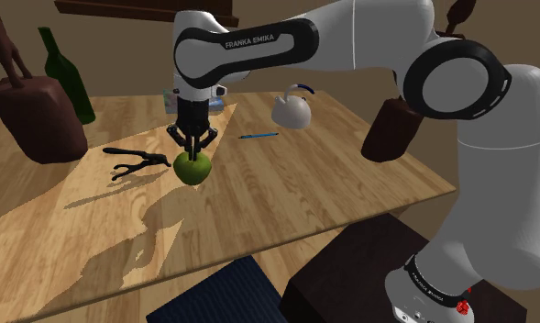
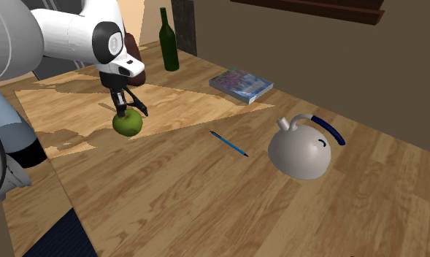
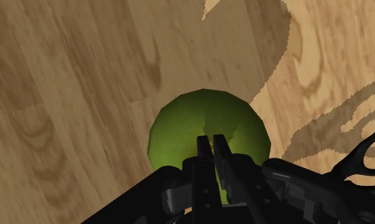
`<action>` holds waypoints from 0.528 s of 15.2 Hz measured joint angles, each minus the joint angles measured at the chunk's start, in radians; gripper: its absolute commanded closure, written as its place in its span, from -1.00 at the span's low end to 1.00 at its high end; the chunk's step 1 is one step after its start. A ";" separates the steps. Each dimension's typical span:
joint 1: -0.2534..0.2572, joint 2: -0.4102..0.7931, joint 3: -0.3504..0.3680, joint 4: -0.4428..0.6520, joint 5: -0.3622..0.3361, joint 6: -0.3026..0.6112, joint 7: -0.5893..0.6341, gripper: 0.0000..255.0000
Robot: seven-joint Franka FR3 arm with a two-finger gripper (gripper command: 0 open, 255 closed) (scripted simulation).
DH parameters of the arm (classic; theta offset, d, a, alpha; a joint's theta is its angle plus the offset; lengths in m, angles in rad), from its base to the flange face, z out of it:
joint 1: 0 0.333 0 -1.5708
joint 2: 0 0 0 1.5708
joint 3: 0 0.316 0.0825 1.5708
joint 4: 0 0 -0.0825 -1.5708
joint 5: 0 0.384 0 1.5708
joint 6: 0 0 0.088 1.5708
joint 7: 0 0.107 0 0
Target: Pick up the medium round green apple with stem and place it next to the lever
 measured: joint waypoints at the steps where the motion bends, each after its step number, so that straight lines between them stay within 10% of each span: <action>1: 0.000 0.000 0.000 0.000 0.000 0.000 0.000 1.00; 3: 0.000 0.000 0.000 -0.001 0.000 0.001 0.000 1.00; 4: 0.000 0.000 0.000 -0.001 0.000 0.001 0.000 -1.00; 8: 0.000 0.000 0.000 -0.001 0.000 0.001 0.000 -1.00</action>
